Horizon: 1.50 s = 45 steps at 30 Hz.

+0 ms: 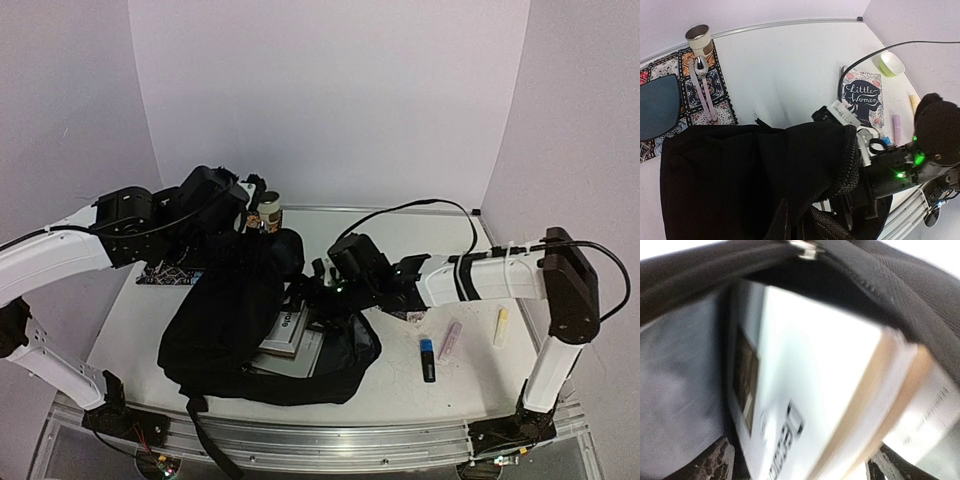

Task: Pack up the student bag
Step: Place the book in the largest pocket of the bag, then place the largest pocket in the student bag.

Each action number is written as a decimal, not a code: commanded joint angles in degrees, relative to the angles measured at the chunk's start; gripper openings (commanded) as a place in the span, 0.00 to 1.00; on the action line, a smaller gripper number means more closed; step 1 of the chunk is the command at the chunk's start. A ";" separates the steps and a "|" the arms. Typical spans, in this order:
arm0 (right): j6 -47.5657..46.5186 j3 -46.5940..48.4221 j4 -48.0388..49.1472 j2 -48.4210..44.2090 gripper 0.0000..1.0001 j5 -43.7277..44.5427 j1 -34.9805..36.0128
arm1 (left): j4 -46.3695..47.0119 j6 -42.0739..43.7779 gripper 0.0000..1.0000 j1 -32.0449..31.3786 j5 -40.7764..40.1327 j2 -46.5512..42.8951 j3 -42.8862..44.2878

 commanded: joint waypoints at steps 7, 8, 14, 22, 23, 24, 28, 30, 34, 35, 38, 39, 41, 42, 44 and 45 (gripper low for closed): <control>-8.60 -5.32 -10.31 -15.07 0.95 6.34 0.28 | -1.08 1.34 0.00 0.80 0.41 -0.36 -0.58; -9.39 -5.97 -11.42 -16.33 0.95 6.93 0.16 | -1.24 1.31 0.00 0.78 1.20 -0.36 -0.87; -11.64 -12.98 -15.58 -23.44 0.97 8.37 -2.99 | -2.35 1.52 0.00 0.88 3.99 -0.49 -4.25; -14.24 -21.84 -17.01 -32.76 0.97 10.36 -12.14 | -3.12 2.38 0.04 0.95 10.69 1.53 -8.12; -14.60 -22.74 -17.11 -33.71 0.97 10.61 -13.59 | -3.10 2.60 0.05 0.95 11.61 1.69 -8.40; -14.97 -23.61 -17.28 -34.66 0.97 10.84 -15.13 | -3.05 2.95 0.06 0.93 12.65 1.77 -8.68; -15.77 -26.54 -17.78 -37.27 0.97 12.10 -20.49 | -2.74 4.41 0.16 0.92 15.57 1.13 -8.97; -15.90 -28.46 -17.83 -37.96 0.97 12.37 -23.44 | -2.33 4.44 0.20 0.94 15.69 0.54 -8.35; -17.18 -29.93 -17.28 -37.42 0.97 12.71 -28.65 | 0.09 4.51 0.36 0.95 17.12 -0.88 -6.26; -17.57 -30.18 -16.75 -36.84 0.97 12.10 -29.75 | 0.72 4.58 0.39 0.95 17.37 -1.09 -5.39; -18.17 -30.89 -14.13 -34.66 0.96 9.89 -32.68 | 2.70 5.12 0.52 0.95 18.13 -1.05 -2.05; -18.23 -30.94 -13.41 -33.71 0.96 9.22 -33.38 | 3.08 5.40 0.55 0.95 18.34 -0.76 -0.65; -18.25 -30.95 -11.88 -32.19 0.96 7.92 -34.23 | 3.98 6.01 0.59 0.95 18.81 0.04 1.84; -18.19 -30.97 -11.11 -31.30 0.96 7.48 -34.55 | 4.54 6.42 0.61 0.96 19.03 0.63 3.20; -18.28 -30.91 -10.52 -29.54 0.95 6.93 -35.22 | 5.31 6.89 0.65 1.07 18.84 1.87 5.06; -18.45 -31.06 -10.14 -28.89 0.95 6.59 -35.70 | 5.61 6.92 0.67 1.31 18.81 2.63 5.95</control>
